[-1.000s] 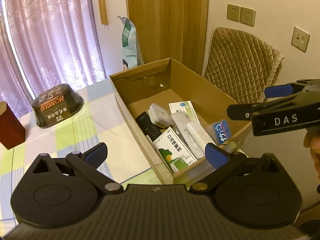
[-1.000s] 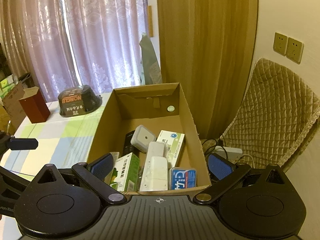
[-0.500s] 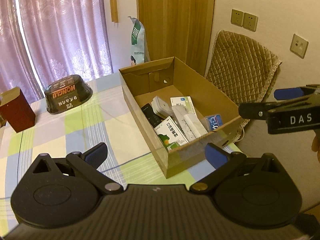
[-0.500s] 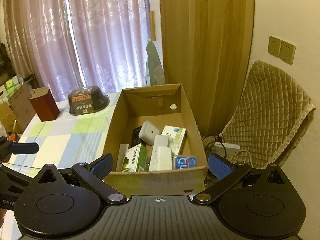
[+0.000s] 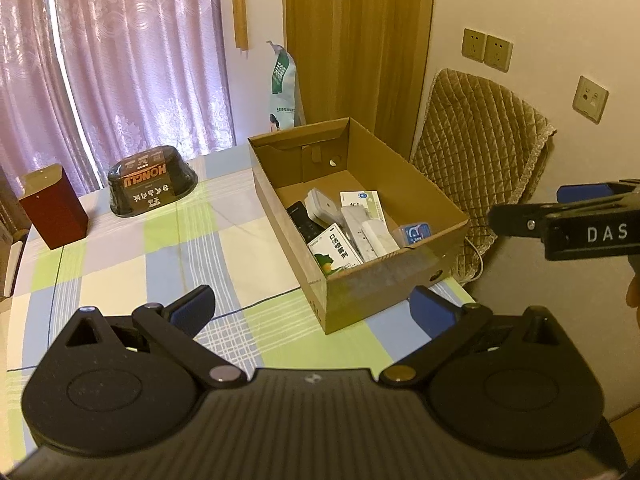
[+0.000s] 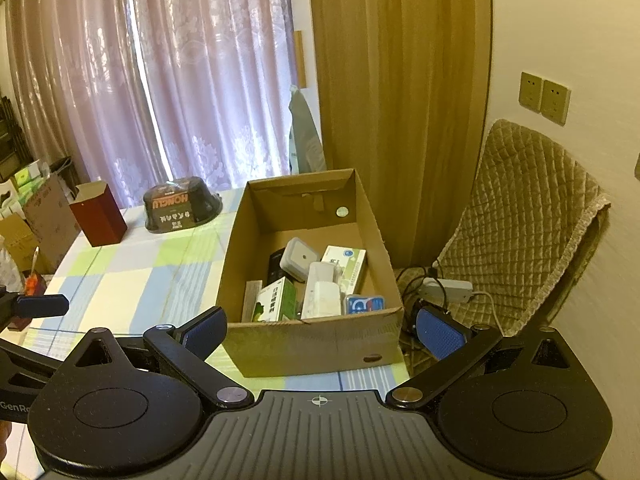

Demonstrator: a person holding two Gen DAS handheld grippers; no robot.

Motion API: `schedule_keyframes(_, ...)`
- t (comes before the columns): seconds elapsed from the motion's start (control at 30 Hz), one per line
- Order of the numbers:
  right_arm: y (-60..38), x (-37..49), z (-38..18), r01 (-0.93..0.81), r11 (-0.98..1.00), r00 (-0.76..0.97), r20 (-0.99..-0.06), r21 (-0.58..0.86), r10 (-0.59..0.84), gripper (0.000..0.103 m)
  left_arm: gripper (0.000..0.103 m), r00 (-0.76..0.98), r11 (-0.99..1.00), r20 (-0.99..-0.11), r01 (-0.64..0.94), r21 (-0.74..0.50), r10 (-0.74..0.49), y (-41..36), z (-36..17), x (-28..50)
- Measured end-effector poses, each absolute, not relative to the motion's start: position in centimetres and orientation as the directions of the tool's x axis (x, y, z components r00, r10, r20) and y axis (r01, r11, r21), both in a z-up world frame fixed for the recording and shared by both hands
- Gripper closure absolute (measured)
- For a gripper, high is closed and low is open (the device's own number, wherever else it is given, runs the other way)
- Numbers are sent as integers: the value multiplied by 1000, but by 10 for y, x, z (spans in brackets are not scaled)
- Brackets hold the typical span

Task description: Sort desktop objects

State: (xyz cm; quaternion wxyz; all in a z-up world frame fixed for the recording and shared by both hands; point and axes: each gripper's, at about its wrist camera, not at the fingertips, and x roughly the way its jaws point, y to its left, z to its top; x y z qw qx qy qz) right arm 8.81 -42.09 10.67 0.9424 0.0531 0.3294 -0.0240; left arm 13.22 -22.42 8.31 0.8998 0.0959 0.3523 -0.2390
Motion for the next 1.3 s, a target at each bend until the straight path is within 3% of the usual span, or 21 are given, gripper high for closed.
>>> schedule_keyframes(1.3, -415, 52, 116, 68, 993, 764, -645, 94, 9, 0, 1, 656, 891, -668, 454, -24, -352, -212, 100, 94)
